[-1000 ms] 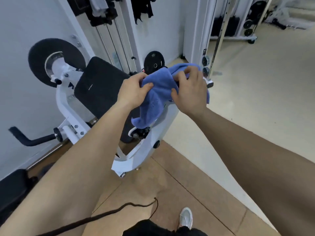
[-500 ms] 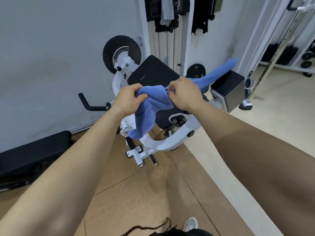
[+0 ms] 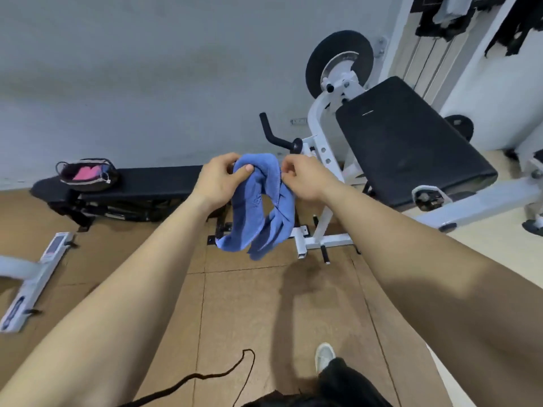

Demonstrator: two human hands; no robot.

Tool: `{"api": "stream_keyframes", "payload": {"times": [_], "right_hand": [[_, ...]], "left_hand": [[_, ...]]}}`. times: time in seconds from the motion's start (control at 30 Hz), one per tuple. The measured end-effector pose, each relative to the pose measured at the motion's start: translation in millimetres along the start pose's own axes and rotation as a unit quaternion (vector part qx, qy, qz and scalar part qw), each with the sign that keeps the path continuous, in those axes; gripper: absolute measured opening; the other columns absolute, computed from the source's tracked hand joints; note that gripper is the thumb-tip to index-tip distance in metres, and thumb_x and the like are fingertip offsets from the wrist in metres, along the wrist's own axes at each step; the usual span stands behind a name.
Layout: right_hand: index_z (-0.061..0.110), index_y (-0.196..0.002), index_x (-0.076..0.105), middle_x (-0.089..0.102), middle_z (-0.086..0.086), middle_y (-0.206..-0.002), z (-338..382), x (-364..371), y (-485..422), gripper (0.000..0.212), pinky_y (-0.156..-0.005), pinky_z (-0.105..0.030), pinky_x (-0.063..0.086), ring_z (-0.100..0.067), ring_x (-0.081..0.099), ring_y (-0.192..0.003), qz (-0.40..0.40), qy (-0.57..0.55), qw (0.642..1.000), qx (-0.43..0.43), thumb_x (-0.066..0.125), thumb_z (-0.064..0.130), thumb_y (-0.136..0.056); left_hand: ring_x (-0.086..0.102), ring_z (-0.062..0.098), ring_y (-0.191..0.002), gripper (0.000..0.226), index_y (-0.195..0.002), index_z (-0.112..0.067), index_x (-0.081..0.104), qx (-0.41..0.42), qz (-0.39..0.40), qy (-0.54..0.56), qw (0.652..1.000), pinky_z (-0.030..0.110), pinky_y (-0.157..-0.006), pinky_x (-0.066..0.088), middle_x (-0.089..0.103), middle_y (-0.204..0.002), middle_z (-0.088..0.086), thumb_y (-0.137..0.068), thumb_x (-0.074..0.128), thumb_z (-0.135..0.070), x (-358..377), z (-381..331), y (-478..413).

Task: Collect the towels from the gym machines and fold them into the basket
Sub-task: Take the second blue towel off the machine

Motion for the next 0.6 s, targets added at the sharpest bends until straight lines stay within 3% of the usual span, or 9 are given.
{"api": "stream_keyframes", "payload": {"times": [0.1, 0.2, 0.27, 0.37, 0.5, 0.6], "right_hand": [[0.019, -0.093, 0.06, 0.064, 0.003, -0.082, 43.3, 39.8, -14.7, 0.008, -0.07, -0.033, 0.048, -0.023, 0.06, -0.08, 0.049, -0.023, 0.998, -0.034, 0.052, 0.02, -0.091], [0.011, -0.094, 0.066, 0.071, -0.003, -0.091, 80.9, 78.7, -32.9, 0.022, -0.081, -0.039, 0.053, -0.026, 0.064, -0.087, 0.099, -0.059, 0.992, -0.055, 0.046, 0.02, -0.091], [0.007, -0.084, 0.066, 0.072, -0.006, -0.085, 102.6, 103.2, -48.5, 0.032, -0.084, -0.044, 0.054, -0.028, 0.066, -0.085, 0.119, -0.097, 0.986, -0.062, 0.042, 0.027, -0.091], [0.011, -0.075, 0.064, 0.07, -0.005, -0.074, 128.2, 138.2, -77.1, 0.042, -0.072, -0.039, 0.053, -0.025, 0.067, -0.072, 0.135, -0.102, 0.983, -0.072, 0.049, 0.047, -0.091], [0.02, -0.075, 0.063, 0.066, 0.007, -0.069, 152.1, 174.0, -130.7, 0.023, -0.065, -0.033, 0.051, -0.016, 0.064, -0.066, 0.119, -0.079, 0.985, -0.098, 0.068, 0.039, -0.087], [0.026, -0.078, 0.065, 0.067, 0.011, -0.071, 165.7, 193.1, -184.8, 0.008, -0.069, -0.033, 0.055, -0.012, 0.066, -0.07, 0.103, -0.068, 0.987, -0.101, 0.067, 0.031, -0.084]], "left_hand": [[0.06, 0.008, -0.079, 0.013, -0.093, -0.029, 0.07, -0.031, -0.029, 0.003, 0.999, 0.023, -0.069, 0.046, 0.071, -0.085, -0.01, -0.095, 0.057, -0.034, -34.8, 39.5, 16.5], [0.059, 0.002, -0.077, 0.015, -0.097, -0.029, 0.071, -0.065, -0.055, 0.004, 0.996, 0.013, -0.063, 0.042, 0.07, -0.085, -0.013, -0.096, 0.056, -0.032, -67.3, 78.7, 27.1], [0.058, -0.002, -0.077, 0.015, -0.096, -0.031, 0.07, -0.085, -0.067, 0.001, 0.994, 0.013, -0.063, 0.041, 0.069, -0.084, -0.016, -0.097, 0.056, -0.032, -85.4, 103.6, 30.8], [0.06, -0.001, -0.081, 0.015, -0.098, -0.033, 0.071, -0.11, -0.085, -0.007, 0.99, 0.015, -0.066, 0.041, 0.07, -0.087, -0.017, -0.096, 0.056, -0.034, -108.3, 138.9, 28.6], [0.061, -0.003, -0.08, 0.013, -0.093, -0.033, 0.07, -0.152, -0.091, -0.019, 0.984, 0.008, -0.061, 0.038, 0.07, -0.085, -0.017, -0.094, 0.059, -0.037, -135.7, 187.6, 8.0], [0.062, 0.004, -0.077, 0.014, -0.087, -0.03, 0.07, -0.179, -0.088, -0.03, 0.98, 0.019, -0.063, 0.043, 0.07, -0.081, -0.012, -0.092, 0.061, -0.039, -155.9, 225.4, -15.7]]}}
Point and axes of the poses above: each hand's wrist, its own y-axis away from the middle knuckle, its own x-axis out of the palm, z = x × y, the point moved 8 cm from there along -y, towards the middle knuckle
